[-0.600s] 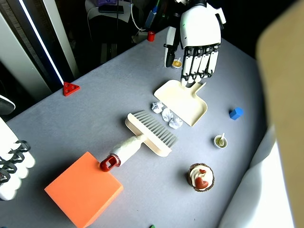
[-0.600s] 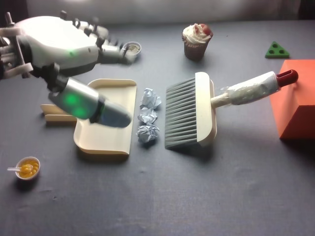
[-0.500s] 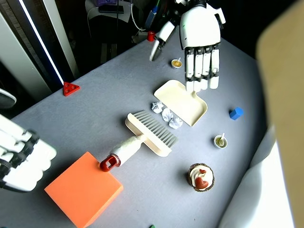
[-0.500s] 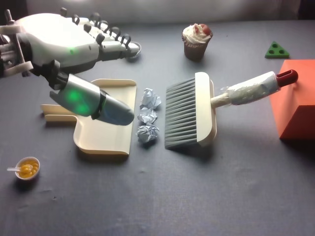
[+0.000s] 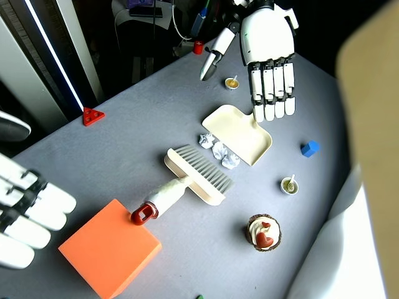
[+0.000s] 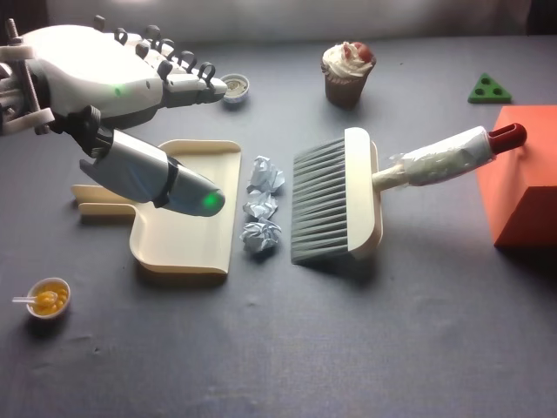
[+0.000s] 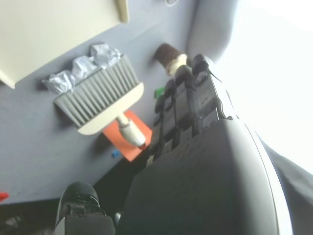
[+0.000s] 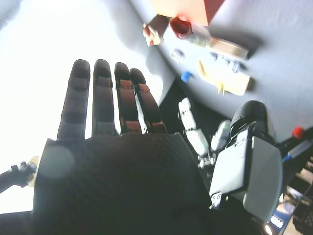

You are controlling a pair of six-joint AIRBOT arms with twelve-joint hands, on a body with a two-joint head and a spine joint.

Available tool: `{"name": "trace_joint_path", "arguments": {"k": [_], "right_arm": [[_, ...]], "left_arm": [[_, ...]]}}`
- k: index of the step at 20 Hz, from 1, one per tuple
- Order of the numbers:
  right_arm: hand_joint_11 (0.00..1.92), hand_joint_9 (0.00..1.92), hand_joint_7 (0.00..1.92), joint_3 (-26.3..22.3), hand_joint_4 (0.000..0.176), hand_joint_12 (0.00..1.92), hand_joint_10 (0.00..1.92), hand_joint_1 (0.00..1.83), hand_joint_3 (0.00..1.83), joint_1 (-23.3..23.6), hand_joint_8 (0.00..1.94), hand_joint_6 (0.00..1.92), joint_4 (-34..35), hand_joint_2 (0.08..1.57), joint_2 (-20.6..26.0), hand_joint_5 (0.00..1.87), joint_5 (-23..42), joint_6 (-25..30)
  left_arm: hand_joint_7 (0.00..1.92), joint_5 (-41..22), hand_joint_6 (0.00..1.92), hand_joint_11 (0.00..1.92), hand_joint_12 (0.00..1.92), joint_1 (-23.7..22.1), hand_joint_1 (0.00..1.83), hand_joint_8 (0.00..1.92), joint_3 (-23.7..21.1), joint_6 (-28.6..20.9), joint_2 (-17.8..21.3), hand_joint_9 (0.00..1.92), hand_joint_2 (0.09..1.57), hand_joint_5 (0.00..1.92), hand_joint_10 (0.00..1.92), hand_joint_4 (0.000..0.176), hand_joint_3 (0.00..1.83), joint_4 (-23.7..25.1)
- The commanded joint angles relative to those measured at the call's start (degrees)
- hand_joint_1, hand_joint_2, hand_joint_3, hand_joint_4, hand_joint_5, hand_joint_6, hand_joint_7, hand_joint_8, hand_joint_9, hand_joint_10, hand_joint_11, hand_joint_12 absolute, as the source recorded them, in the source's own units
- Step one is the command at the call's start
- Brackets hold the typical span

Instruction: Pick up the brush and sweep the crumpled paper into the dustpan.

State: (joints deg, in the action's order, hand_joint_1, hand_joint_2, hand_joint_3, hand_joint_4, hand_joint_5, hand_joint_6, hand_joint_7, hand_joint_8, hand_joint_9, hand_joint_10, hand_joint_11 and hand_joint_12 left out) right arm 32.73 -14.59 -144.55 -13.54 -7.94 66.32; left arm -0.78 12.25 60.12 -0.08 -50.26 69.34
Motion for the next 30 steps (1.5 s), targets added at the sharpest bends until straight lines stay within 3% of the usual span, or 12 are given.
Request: {"name": "trace_joint_path", "arguments": {"k": [1,4,8,12,16,19,22,30], "right_arm": [[0.06,0.11,0.1,-0.02,0.0,0.02,0.0,0.0,0.01,0.1,0.0,0.0,-2.12,0.92,0.54,0.06,-7.13,1.22],[0.06,0.11,0.1,-0.3,0.0,0.01,0.0,0.0,0.01,-0.58,0.0,0.01,-3.83,0.93,0.55,0.08,-11.05,2.2],[0.09,0.11,0.11,-1.96,0.0,0.02,0.01,0.0,0.01,-1.44,0.0,0.01,-6.34,0.95,0.42,0.08,-16.72,2.17],[0.13,0.15,0.15,-2.69,0.0,0.03,0.01,0.0,0.0,-2.13,0.01,0.01,-6.35,0.96,-0.04,0.13,-20.14,2.18],[0.08,0.11,0.1,-3.27,0.0,0.0,0.0,0.0,0.0,-2.74,0.0,0.0,-5.91,0.96,-0.32,0.07,-23.36,2.18],[0.1,0.13,0.13,-3.36,0.0,0.01,0.01,0.0,0.0,-3.84,0.01,0.01,-5.22,0.96,-0.82,0.1,-27.12,2.18],[0.11,0.14,0.13,-3.58,0.0,0.01,0.01,0.0,0.0,-4.05,0.01,0.01,-4.97,0.96,-0.93,0.11,-26.92,2.17],[0.08,0.11,0.11,-3.66,0.0,0.01,0.01,0.0,0.01,-4.5,0.0,0.0,-3.4,0.98,-1.06,0.09,-25.35,2.18]], "left_arm": [[0.14,-0.7,0.0,0.09,0.03,-1.0,0.05,0.0,0.27,-0.01,0.4,0.14,1.01,0.07,0.0,0.0,0.01,0.95],[0.09,0.52,0.0,0.09,0.02,-1.2,0.34,0.0,1.1,0.01,0.24,0.11,1.05,0.03,0.0,0.0,0.01,3.1],[0.11,1.2,0.01,0.12,0.03,-0.91,0.58,0.01,2.61,0.04,-0.12,0.13,1.04,0.03,0.01,0.0,0.0,5.39],[0.11,1.68,0.0,0.13,0.03,0.49,0.68,0.0,4.04,0.05,-0.58,0.14,1.05,0.01,0.0,0.0,0.0,5.35],[0.07,2.54,0.0,0.11,0.02,2.18,0.63,0.0,5.3,-0.28,-1.64,0.12,1.08,0.0,0.0,0.0,0.01,4.93],[0.07,2.55,0.02,0.14,0.03,3.41,0.65,0.01,6.63,-0.4,-2.98,0.13,1.09,0.06,0.01,0.046,0.01,4.75],[0.07,2.59,0.02,0.16,0.03,4.64,0.69,0.0,7.58,-0.7,-3.76,0.14,1.09,0.1,0.0,0.078,0.0,4.73],[0.06,2.9,0.0,0.14,0.02,7.29,0.7,0.0,10.55,-0.74,-5.15,0.12,1.1,0.13,0.0,0.099,0.0,4.39]]}}
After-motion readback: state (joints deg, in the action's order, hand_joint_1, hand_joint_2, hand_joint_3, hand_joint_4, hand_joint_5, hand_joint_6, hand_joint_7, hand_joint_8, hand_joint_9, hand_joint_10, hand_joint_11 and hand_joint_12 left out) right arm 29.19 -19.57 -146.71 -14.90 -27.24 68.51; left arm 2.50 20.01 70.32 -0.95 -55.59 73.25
